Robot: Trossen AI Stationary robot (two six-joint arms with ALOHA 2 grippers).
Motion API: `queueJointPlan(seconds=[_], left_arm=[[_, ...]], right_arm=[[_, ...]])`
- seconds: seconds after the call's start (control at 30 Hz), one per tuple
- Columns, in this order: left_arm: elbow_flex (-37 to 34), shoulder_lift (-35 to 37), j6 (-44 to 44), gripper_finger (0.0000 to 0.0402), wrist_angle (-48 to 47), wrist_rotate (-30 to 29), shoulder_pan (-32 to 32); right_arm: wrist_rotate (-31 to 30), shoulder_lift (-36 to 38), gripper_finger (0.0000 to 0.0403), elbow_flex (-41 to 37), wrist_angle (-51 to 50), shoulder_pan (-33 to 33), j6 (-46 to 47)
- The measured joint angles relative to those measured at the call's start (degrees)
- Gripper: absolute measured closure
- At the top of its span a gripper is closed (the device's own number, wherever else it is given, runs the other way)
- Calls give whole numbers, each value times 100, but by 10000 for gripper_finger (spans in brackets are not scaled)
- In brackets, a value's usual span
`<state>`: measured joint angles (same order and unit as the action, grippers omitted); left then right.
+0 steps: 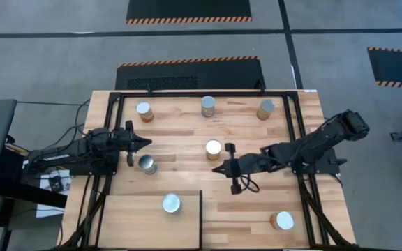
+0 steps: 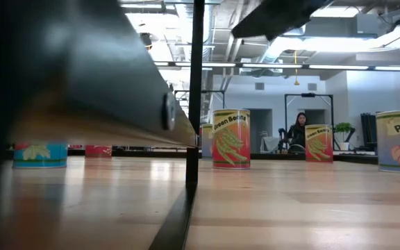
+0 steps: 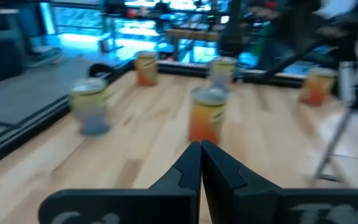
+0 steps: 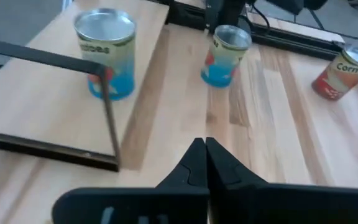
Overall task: Pick and place cans onto a shelf
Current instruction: Put the canned tomatoes on the shelf
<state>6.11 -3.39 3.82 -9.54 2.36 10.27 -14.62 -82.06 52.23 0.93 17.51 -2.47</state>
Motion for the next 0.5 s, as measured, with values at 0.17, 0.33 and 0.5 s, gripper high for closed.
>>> queueJointPlan(seconds=[0.17, 0.33, 0.5], left_arm=[[347, -82, 8, 401, -51, -161, -620], [687, -597, -42, 401, -225, -854, -1323], [1004, -1431, -54, 401, -249, -1474, -1904]], right_arm=[[393, -295, 400, -2, 189, -329, -251], [576, -355, 401, -209, 796, -536, -505], [1172, -276, 401, -1286, 3047, -756, -474]])
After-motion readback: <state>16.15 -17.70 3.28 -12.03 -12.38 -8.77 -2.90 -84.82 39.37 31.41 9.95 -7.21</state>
